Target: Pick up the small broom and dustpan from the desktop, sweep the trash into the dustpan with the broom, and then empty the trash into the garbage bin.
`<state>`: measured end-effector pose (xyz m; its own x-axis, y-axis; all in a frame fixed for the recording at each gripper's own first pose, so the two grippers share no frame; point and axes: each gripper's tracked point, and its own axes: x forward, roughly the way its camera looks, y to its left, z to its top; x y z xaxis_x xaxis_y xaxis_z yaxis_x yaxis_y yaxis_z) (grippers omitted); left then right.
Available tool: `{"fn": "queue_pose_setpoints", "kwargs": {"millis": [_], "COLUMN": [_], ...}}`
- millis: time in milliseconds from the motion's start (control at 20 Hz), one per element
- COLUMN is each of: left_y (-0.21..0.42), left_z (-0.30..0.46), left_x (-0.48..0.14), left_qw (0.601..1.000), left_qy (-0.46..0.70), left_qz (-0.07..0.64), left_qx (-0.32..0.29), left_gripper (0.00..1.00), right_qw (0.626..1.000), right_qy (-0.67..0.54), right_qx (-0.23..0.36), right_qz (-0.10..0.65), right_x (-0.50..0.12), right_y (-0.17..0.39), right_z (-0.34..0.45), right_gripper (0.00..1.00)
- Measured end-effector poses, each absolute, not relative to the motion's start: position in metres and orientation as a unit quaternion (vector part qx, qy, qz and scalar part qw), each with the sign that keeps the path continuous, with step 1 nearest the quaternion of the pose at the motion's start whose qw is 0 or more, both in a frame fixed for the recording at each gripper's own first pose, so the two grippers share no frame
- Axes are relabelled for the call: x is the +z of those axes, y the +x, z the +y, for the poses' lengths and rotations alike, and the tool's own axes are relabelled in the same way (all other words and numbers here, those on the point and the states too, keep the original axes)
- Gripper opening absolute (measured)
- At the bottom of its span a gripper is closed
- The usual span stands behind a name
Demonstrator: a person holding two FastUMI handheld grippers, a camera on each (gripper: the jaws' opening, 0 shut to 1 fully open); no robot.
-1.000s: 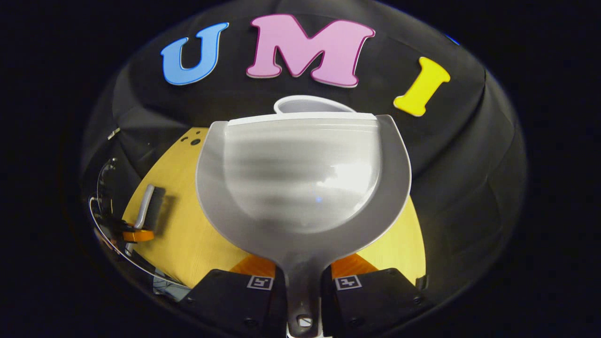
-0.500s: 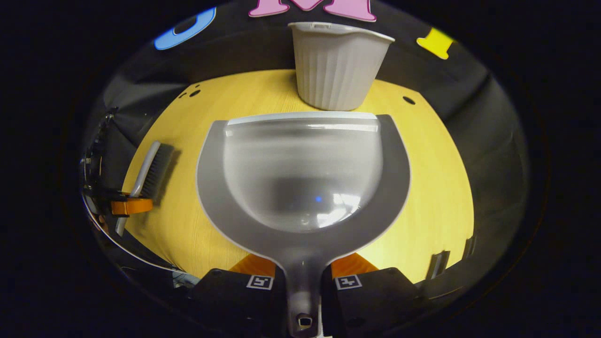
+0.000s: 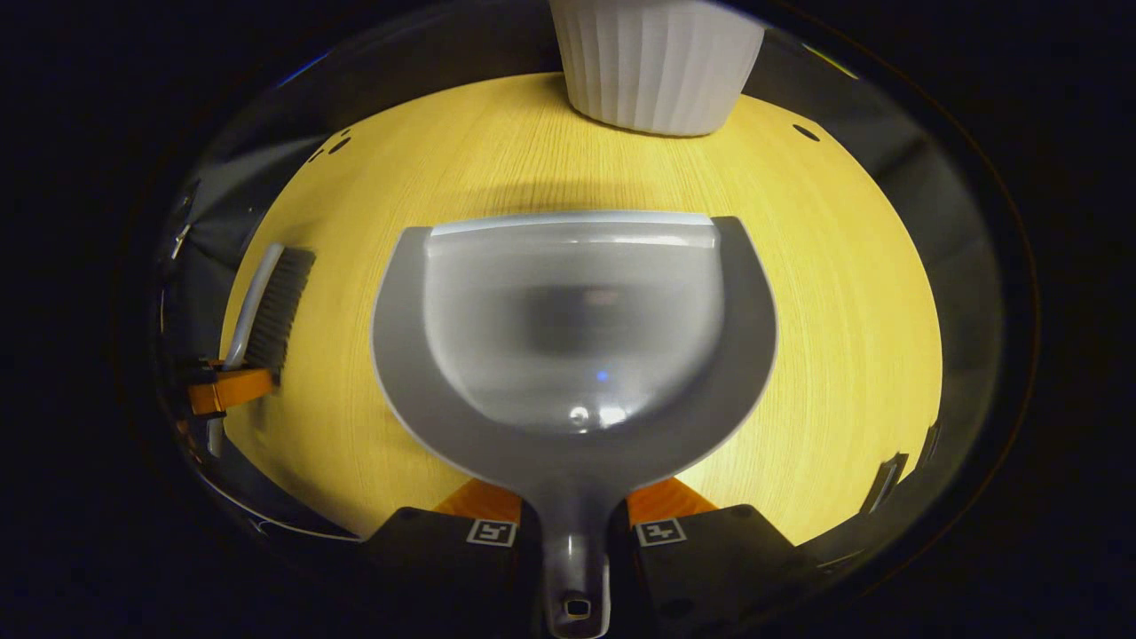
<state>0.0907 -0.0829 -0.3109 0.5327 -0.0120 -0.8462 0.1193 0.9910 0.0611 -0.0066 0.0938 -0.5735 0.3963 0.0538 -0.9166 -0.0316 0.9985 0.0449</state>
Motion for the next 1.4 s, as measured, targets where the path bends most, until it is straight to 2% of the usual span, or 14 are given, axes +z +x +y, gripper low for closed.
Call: {"fn": "queue_pose_setpoints", "kwargs": {"millis": [50, 100, 200, 250, 350, 400, 450, 500, 550, 600, 650, 700, 1000, 1400], "left_y": [0.088, 0.086, 0.084, 0.084, 0.083, 0.081, 0.078, 0.076, 0.076, 0.072, 0.065, 0.057, 0.022, -0.031], "left_z": [-0.085, -0.086, -0.090, -0.092, -0.093, -0.096, -0.097, -0.097, -0.097, -0.098, -0.099, -0.102, -0.126, -0.160], "left_x": [-0.310, -0.309, -0.309, -0.310, -0.308, -0.307, -0.304, -0.299, -0.294, -0.286, -0.272, -0.256, -0.173, -0.062], "left_qw": [0.873, 0.873, 0.872, 0.872, 0.873, 0.875, 0.877, 0.881, 0.885, 0.890, 0.898, 0.907, 0.955, 0.998], "left_qy": [0.057, 0.058, 0.059, 0.059, 0.058, 0.058, 0.057, 0.054, 0.053, 0.050, 0.043, 0.031, -0.016, -0.003], "left_qz": [0.484, 0.483, 0.485, 0.485, 0.483, 0.480, 0.476, 0.470, 0.463, 0.453, 0.438, 0.421, 0.296, 0.052], "left_qx": [-0.034, -0.033, -0.031, -0.029, -0.026, -0.025, -0.024, -0.021, -0.018, -0.012, -0.005, -0.001, 0.003, 0.017], "left_gripper": [0.26, 0.31, 0.31, 0.27, 0.36, 0.39, 0.45, 0.58, 0.70, 0.82, 0.95, 0.96, 0.96, 0.95], "right_qw": [0.832, 0.833, 0.831, 0.828, 0.827, 0.826, 0.825, 0.825, 0.828, 0.831, 0.838, 0.845, 0.900, 0.981], "right_qy": [0.005, 0.000, 0.006, 0.016, 0.038, 0.045, 0.054, 0.065, 0.066, 0.069, 0.076, 0.089, 0.117, 0.062], "right_qx": [0.029, 0.030, 0.033, 0.037, 0.048, 0.054, 0.061, 0.068, 0.067, 0.071, 0.071, 0.073, 0.083, 0.080], "right_qz": [0.554, 0.553, 0.556, 0.559, 0.559, 0.560, 0.560, 0.557, 0.553, 0.548, 0.536, 0.522, 0.412, 0.164], "right_x": [-0.579, -0.580, -0.583, -0.582, -0.576, -0.574, -0.572, -0.568, -0.565, -0.556, -0.539, -0.522, -0.428, -0.302], "right_y": [-0.007, -0.006, -0.007, -0.008, -0.009, -0.010, -0.011, -0.012, -0.008, -0.010, -0.010, -0.009, 0.001, 0.007], "right_z": [0.094, 0.095, 0.098, 0.102, 0.108, 0.111, 0.115, 0.119, 0.117, 0.114, 0.108, 0.103, 0.081, 0.059], "right_gripper": [0.35, 0.36, 0.36, 0.37, 0.43, 0.38, 0.67, 0.66, 0.80, 1.00, 0.99, 0.99, 0.99, 0.99]}}
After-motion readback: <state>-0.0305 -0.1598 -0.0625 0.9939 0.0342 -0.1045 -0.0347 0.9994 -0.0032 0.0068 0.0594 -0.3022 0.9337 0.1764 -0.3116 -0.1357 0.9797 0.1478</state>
